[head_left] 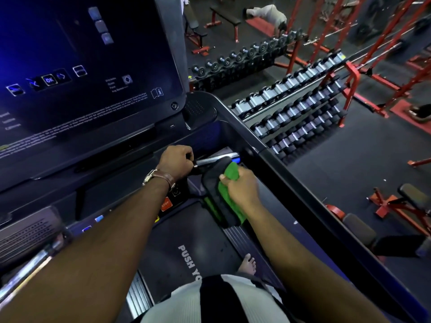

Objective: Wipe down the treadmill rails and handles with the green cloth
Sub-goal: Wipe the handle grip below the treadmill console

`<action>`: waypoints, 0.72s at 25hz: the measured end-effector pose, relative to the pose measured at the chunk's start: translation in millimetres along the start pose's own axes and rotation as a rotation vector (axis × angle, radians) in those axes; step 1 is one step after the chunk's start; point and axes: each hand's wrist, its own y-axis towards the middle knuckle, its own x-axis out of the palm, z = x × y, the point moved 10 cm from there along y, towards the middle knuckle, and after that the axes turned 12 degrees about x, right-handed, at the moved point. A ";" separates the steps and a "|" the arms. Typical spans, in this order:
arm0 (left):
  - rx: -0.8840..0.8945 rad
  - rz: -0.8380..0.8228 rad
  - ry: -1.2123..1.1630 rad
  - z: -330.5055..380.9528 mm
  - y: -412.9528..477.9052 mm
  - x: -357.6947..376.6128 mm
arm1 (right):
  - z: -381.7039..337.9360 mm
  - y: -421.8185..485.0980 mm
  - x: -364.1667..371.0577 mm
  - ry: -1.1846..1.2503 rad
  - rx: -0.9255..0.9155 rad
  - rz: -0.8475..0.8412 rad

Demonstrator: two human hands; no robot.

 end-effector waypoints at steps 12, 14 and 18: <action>-0.033 0.031 0.114 0.5 0.7 -1.0 | -41.9 0.7 77.3 -0.943 -0.933 0.157; -0.052 0.009 0.086 -3.3 1.3 1.3 | -40.0 30.0 41.4 -0.944 -0.875 0.200; -0.108 0.073 -0.102 -6.6 -2.2 -4.4 | -34.9 54.7 14.6 -0.929 -0.712 0.243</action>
